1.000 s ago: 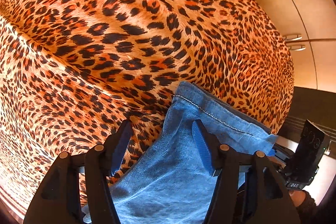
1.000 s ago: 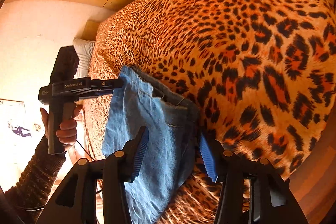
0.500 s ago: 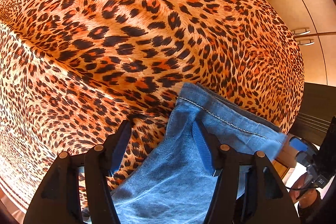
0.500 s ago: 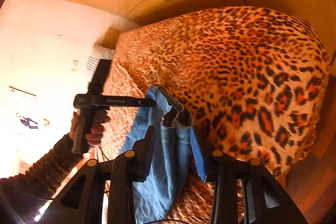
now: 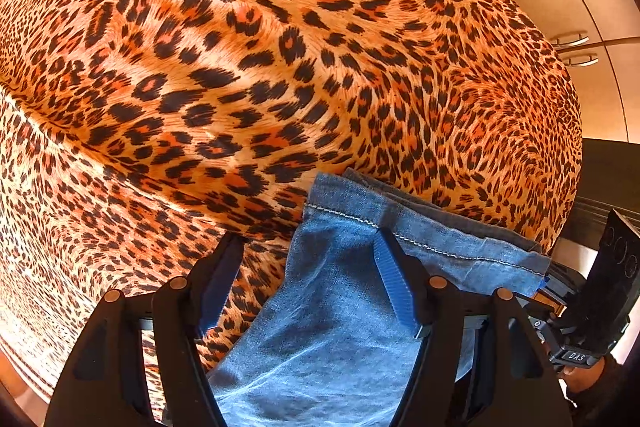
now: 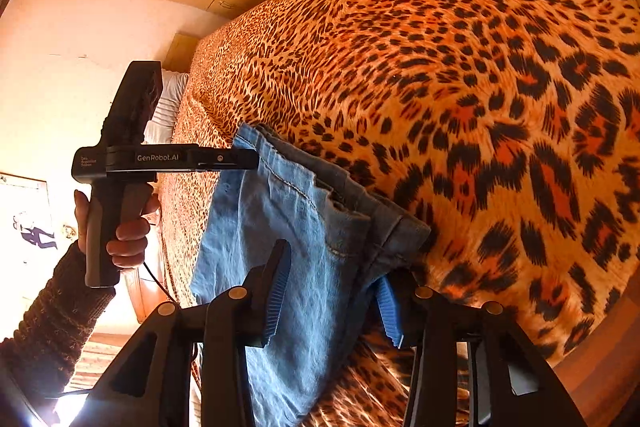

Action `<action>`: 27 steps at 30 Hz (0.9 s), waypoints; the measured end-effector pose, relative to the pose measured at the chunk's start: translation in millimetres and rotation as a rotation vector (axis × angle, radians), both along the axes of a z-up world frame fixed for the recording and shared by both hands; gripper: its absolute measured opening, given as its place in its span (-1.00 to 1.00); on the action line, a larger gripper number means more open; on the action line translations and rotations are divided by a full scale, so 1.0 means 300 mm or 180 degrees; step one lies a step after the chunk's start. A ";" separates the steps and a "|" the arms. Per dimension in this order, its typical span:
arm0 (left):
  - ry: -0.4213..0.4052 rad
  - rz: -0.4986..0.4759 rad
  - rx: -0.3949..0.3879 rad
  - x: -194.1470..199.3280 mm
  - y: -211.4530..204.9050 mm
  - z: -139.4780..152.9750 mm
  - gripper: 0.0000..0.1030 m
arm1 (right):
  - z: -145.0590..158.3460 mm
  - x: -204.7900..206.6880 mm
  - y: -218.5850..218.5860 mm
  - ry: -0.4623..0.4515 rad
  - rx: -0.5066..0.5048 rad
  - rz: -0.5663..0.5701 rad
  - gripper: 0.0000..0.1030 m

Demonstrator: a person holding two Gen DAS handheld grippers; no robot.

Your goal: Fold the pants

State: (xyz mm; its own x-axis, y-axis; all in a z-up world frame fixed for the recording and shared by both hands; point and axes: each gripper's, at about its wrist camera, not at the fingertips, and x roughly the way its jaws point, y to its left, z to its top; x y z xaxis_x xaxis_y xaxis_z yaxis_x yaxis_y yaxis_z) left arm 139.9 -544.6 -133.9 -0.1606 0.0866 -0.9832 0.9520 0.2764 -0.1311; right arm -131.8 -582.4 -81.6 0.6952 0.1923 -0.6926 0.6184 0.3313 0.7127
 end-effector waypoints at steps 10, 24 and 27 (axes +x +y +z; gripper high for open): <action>-0.0342 -0.0674 0.0039 -0.135 -0.072 0.018 0.17 | -0.045 -0.066 -0.024 -0.0193 0.0270 -0.0069 -0.19; -0.0021 -0.0612 -0.0160 -0.201 -0.117 0.070 -0.73 | -0.055 -0.106 -0.016 -0.0172 0.0264 -0.0147 -0.72; -0.0083 -0.0679 -0.0316 -0.205 -0.096 0.124 -0.74 | -0.021 -0.093 -0.005 -0.0126 0.0106 -0.0079 -0.81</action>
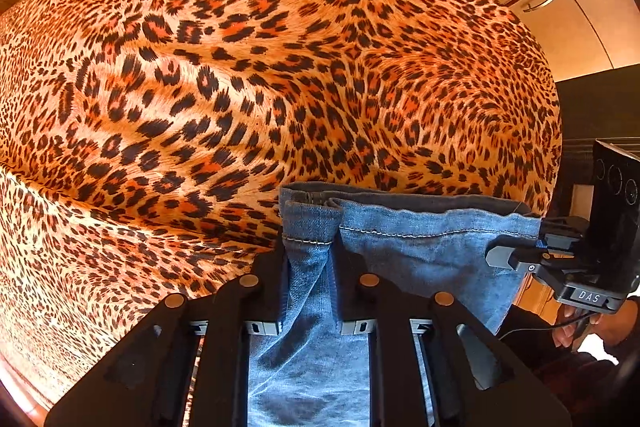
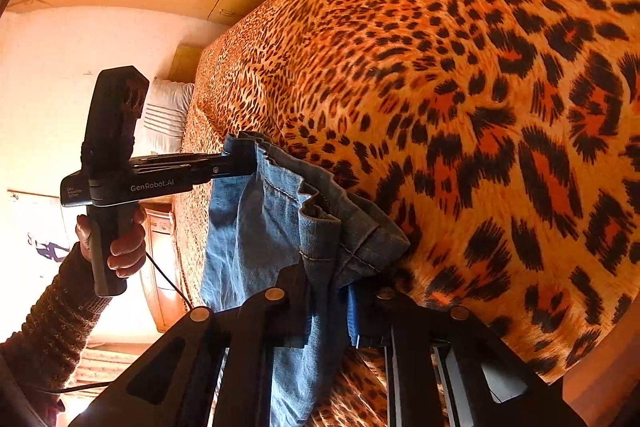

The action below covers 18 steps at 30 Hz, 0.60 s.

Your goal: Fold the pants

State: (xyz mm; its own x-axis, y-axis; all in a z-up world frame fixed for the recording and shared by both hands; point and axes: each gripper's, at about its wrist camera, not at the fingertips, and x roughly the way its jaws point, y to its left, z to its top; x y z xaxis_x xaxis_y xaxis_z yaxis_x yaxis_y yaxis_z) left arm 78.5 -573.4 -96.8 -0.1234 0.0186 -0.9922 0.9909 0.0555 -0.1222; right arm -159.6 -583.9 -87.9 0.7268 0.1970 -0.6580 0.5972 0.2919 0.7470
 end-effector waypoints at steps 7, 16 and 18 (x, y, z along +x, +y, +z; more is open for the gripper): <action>0.0080 0.0249 -0.0327 0.045 0.118 0.179 -0.75 | 0.150 0.039 0.057 -0.0046 -0.0530 0.0261 -0.83; -0.0063 0.0548 -0.0543 0.156 0.268 0.244 -0.75 | 0.316 0.113 0.198 -0.0065 -0.1003 0.0626 -0.83; -0.0053 0.0570 -0.0571 0.160 0.250 0.238 -0.75 | 0.304 0.111 0.197 -0.0019 -0.0947 0.0542 -0.83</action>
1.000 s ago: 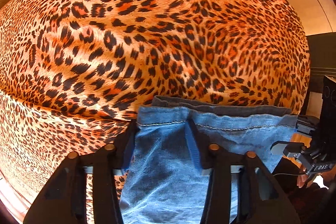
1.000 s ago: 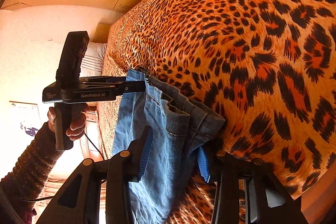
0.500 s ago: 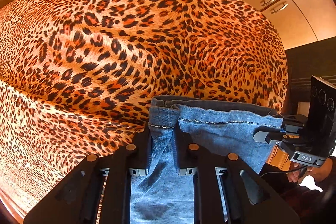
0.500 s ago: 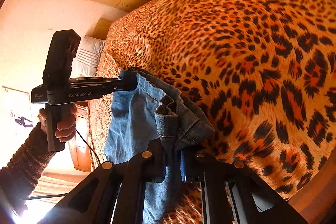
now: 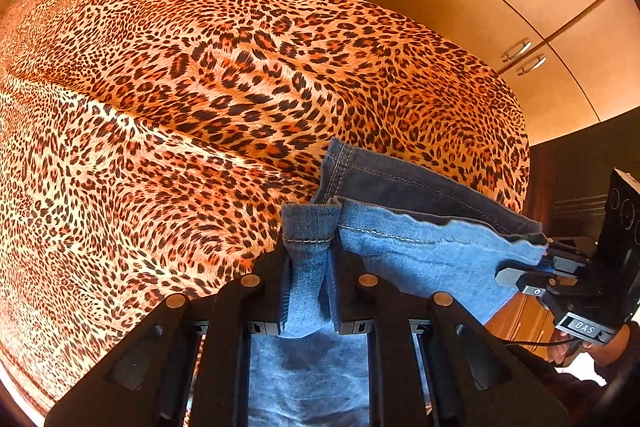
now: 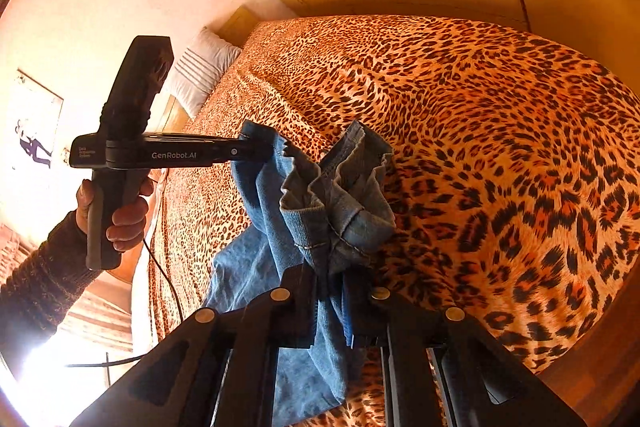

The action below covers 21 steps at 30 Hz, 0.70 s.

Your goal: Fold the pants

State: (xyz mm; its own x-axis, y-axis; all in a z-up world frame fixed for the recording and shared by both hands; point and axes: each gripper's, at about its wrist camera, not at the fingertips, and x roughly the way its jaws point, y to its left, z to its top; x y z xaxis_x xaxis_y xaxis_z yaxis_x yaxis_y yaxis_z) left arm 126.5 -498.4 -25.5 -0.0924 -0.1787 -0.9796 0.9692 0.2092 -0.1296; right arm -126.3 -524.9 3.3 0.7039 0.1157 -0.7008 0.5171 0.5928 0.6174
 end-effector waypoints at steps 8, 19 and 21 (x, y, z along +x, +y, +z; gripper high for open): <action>-0.0437 -0.0593 0.0520 -0.086 -0.151 -0.223 -0.45 | -0.190 -0.106 -0.118 0.0355 0.0509 -0.0578 -0.74; -0.0205 -0.0937 0.0745 -0.082 -0.296 -0.306 0.22 | -0.251 -0.123 -0.168 0.0096 0.0745 -0.0634 -0.44; -0.0224 -0.1065 0.0752 -0.089 -0.309 -0.305 0.24 | -0.266 -0.119 -0.182 0.0078 0.0769 -0.0637 -0.44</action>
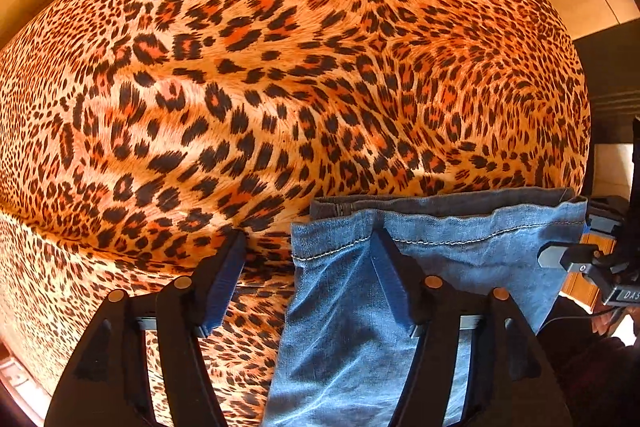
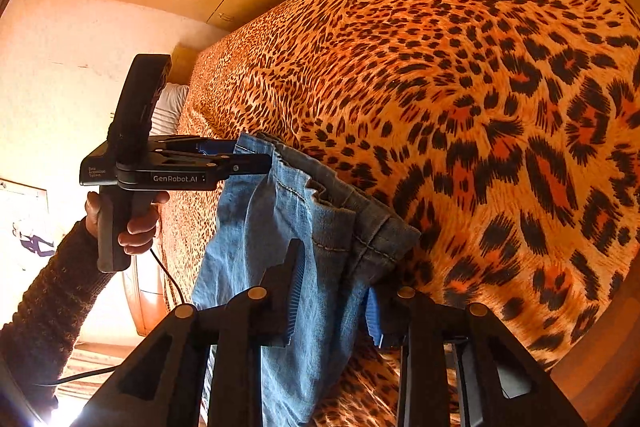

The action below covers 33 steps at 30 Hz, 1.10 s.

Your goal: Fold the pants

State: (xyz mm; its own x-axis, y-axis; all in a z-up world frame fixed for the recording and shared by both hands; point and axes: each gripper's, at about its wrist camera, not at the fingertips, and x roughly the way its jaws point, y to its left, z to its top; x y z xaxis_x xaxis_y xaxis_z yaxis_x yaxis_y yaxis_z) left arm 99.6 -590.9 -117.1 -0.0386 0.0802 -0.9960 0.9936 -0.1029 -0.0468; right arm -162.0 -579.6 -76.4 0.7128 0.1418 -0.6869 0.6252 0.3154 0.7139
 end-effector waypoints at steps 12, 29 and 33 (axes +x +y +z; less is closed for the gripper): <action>0.0458 -0.0086 0.0080 -0.050 -0.030 0.007 -0.49 | -0.051 0.003 -0.036 -0.0046 0.0091 -0.0039 -0.44; 0.0634 0.0495 -0.0465 -0.050 0.181 0.208 -0.72 | 0.150 0.089 0.045 -0.0058 -0.0593 0.0446 -0.87; 0.0653 0.0623 -0.0599 0.002 0.279 0.281 -0.72 | 0.230 0.133 0.099 -0.0102 -0.0794 0.0671 -0.87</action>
State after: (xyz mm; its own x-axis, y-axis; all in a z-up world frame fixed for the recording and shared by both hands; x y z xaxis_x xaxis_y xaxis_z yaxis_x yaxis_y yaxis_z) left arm 100.3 -507.2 -32.9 -0.2361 -0.1331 -0.9626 0.9672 0.0630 -0.2460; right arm -122.2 -549.8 -7.4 0.7074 0.1188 -0.6968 0.5060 0.6032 0.6165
